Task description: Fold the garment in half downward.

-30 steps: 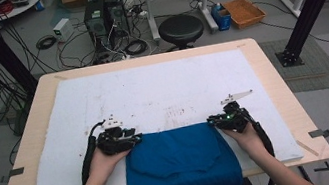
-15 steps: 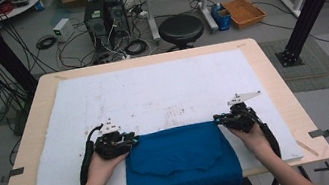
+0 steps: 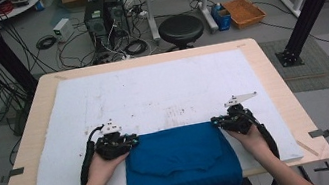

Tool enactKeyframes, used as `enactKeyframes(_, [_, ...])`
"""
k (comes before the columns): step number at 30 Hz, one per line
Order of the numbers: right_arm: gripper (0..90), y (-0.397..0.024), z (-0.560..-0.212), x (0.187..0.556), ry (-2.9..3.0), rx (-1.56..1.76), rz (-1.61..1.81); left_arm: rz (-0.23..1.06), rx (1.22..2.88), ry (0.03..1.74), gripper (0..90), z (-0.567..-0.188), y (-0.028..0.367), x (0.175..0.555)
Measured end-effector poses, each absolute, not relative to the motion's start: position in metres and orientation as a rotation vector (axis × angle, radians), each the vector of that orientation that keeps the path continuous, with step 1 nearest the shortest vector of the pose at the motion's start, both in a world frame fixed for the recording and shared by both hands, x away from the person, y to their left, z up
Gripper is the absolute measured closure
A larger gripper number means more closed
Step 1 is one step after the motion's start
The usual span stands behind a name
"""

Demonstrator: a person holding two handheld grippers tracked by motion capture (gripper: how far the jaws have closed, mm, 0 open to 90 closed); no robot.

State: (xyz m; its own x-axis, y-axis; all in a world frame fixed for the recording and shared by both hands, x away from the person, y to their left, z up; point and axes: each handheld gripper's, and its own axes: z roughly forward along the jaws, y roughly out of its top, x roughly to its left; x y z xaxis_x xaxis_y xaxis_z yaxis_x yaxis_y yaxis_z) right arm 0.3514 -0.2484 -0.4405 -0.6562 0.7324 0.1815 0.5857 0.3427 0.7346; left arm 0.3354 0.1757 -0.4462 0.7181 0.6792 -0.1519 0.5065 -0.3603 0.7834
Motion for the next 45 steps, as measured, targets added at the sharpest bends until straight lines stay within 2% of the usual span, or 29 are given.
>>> enactKeyframes(6, [89.1, -0.247, -0.432, 0.360, 2.378, 1.161, 1.204, 0.285, 2.033, 0.897, 82.9, -0.439, 0.176, 0.347])
enactKeyframes(13, [89.1, -0.242, -0.418, 0.387, 2.330, 1.149, 1.191, 0.393, 2.024, 0.880, 83.0, -0.425, 0.172, 0.381])
enactKeyframes(21, [89.1, -0.244, -0.418, 0.428, 2.293, 1.186, 1.156, 0.412, 1.998, 0.922, 82.9, -0.424, 0.169, 0.425])
enactKeyframes(25, [88.8, -0.240, -0.424, 0.441, 2.312, 1.178, 1.090, 0.423, 2.025, 0.933, 82.4, -0.430, 0.165, 0.432])
enactKeyframes(27, [88.0, -0.238, -0.427, 0.442, 2.324, 1.167, 1.068, 0.431, 2.033, 0.951, 81.0, -0.431, 0.164, 0.432])
enactKeyframes(30, [82.6, -0.238, -0.427, 0.441, 2.324, 1.161, 1.055, 0.452, 2.030, 0.975, 68.6, -0.428, 0.166, 0.429])
enactKeyframes(34, [74.0, -0.242, -0.418, 0.433, 2.293, 1.143, 1.096, 0.458, 1.969, 0.991, 57.9, -0.420, 0.173, 0.418])
enactKeyframes(41, [59.6, -0.246, -0.411, 0.393, 2.236, 1.176, 1.155, 0.448, 1.968, 1.019, 55.6, -0.421, 0.178, 0.373])
enactKeyframes(45, [57.4, -0.247, -0.423, 0.367, 2.242, 1.234, 1.167, 0.445, 1.967, 1.058, 55.9, -0.432, 0.177, 0.353])
